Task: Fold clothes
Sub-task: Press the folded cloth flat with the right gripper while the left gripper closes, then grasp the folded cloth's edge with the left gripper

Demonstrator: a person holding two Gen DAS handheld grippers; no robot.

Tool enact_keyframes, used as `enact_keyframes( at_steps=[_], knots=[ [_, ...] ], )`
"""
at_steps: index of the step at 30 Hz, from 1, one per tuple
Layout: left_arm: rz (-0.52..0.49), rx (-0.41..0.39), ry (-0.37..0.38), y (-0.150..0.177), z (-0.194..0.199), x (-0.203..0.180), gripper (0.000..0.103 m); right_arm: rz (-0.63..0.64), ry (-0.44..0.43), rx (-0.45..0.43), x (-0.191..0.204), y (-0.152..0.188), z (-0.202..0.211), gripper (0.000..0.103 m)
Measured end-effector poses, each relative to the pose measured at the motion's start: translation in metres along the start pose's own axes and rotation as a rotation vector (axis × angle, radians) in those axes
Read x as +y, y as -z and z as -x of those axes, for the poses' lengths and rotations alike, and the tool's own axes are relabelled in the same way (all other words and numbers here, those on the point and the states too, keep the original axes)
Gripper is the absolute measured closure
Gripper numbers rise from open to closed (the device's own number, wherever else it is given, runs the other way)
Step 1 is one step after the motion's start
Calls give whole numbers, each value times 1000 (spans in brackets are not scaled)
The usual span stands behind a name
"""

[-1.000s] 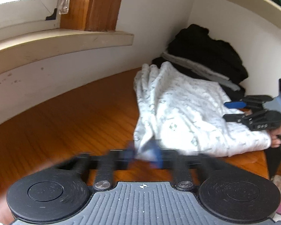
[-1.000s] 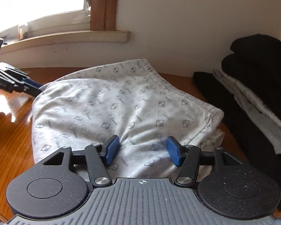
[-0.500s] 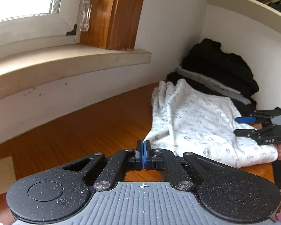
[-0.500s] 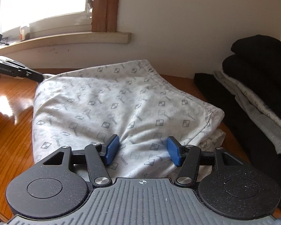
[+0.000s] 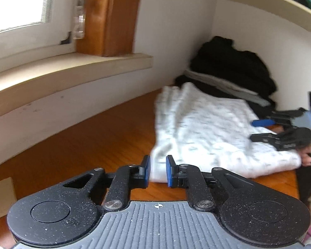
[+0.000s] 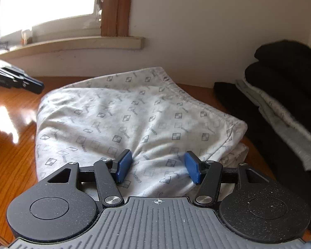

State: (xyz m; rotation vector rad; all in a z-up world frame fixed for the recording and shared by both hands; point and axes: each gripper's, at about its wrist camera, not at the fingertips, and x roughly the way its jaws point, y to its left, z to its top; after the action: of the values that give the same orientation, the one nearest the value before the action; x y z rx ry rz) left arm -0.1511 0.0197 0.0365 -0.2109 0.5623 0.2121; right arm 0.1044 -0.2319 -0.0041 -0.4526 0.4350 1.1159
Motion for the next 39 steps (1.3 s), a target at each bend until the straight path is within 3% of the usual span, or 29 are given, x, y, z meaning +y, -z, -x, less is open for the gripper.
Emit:
enact_keyframes(
  at_steps=[4,8,12,16,17,18,23,25,31,32,34,35,36,39],
  knots=[
    [-35,49,56,5,-8,-9,87,64,20,-14,15,-12,7,47],
    [-52,100,44,10,-22,-13,87,80,-53,-50,36,-26,18,47],
    [-56,93,40,12,-25,-15,76,141,-142,-41,70,-33,16,47],
    [-78,79,27,13,-28,-20,74,199,-176,-8,93,-30,2,47],
    [-85,72,24,13,-28,-20,81,199,-177,-2,94,-30,-1,47],
    [-84,62,18,14,-27,-21,97,187,-183,3,92,-30,-3,47],
    [-55,-1,-29,4,-5,-8,103,104,-228,18,74,-22,-7,47],
    [-54,-9,-147,4,1,1,103,97,-228,18,72,-20,-6,47],
    [0,-54,-66,-1,6,1,103,96,-191,0,68,-20,7,47],
    [0,-55,-49,-3,3,-2,101,88,-180,-6,63,-20,11,47],
    [-6,-43,-15,-10,-7,-10,87,59,-146,-20,48,-19,21,47],
    [-10,-34,-2,-13,-12,-14,70,43,-120,-21,39,-18,26,46],
    [-23,-26,1,-19,-19,-19,59,19,-94,-21,28,-16,28,46],
    [-65,10,20,-39,-44,-27,57,-84,-21,-16,-12,-12,31,46]
  ],
)
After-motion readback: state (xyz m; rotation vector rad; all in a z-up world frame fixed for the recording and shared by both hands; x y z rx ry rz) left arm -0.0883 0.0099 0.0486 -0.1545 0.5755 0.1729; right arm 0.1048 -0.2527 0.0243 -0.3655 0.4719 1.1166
